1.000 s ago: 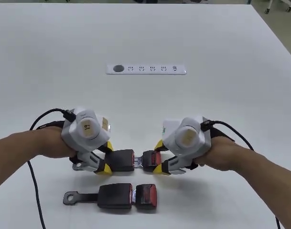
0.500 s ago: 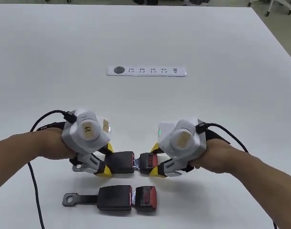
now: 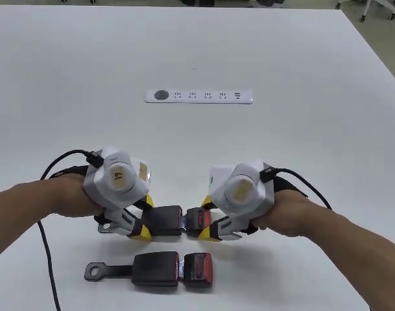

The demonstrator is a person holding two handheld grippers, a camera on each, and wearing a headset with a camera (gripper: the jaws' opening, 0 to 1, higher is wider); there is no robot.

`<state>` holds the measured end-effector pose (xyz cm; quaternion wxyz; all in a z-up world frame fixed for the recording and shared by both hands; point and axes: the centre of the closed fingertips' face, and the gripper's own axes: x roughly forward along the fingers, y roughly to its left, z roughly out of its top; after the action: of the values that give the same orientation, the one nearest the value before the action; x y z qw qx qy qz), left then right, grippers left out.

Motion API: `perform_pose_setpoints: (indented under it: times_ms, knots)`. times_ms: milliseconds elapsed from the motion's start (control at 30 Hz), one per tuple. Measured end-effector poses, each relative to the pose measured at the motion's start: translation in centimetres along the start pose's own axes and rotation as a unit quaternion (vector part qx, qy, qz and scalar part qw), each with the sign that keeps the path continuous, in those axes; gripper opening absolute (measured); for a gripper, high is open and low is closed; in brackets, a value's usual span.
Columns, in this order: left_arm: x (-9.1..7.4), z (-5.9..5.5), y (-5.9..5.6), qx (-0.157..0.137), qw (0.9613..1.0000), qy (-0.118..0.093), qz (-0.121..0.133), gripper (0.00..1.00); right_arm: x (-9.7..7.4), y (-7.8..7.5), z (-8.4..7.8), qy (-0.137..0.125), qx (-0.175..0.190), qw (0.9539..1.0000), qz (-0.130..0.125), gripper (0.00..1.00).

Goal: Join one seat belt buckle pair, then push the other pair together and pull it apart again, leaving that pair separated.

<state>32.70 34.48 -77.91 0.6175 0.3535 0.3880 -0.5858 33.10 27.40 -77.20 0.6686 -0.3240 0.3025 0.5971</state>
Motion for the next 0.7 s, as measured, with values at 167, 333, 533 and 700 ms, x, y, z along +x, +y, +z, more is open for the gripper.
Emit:
perform_pose_setpoints:
  times_ms: [167, 333, 533, 700]
  knots:
    - [-0.11, 0.31, -0.30, 0.004, 1.0000, 0.002, -0.001, 0.29, 0.27, -0.08, 0.08, -0.002, -0.007, 1.0000, 0.001, 0.27]
    - [-0.20, 0.46, -0.43, 0.004, 1.0000, 0.003, -0.003, 0.30, 0.12, 0.02, 0.12, -0.001, -0.009, 1.0000, 0.003, 0.27]
    - [-0.20, 0.46, -0.40, 0.005, 0.9999, 0.009, -0.005, 0.30, 0.58, -0.16, -0.09, -0.001, -0.010, 0.9999, 0.003, 0.27]
    - [-0.15, 0.29, -0.21, 0.001, 0.9999, 0.013, -0.006, 0.30, 0.25, -0.05, -0.07, -0.001, -0.011, 0.9999, 0.001, 0.28]
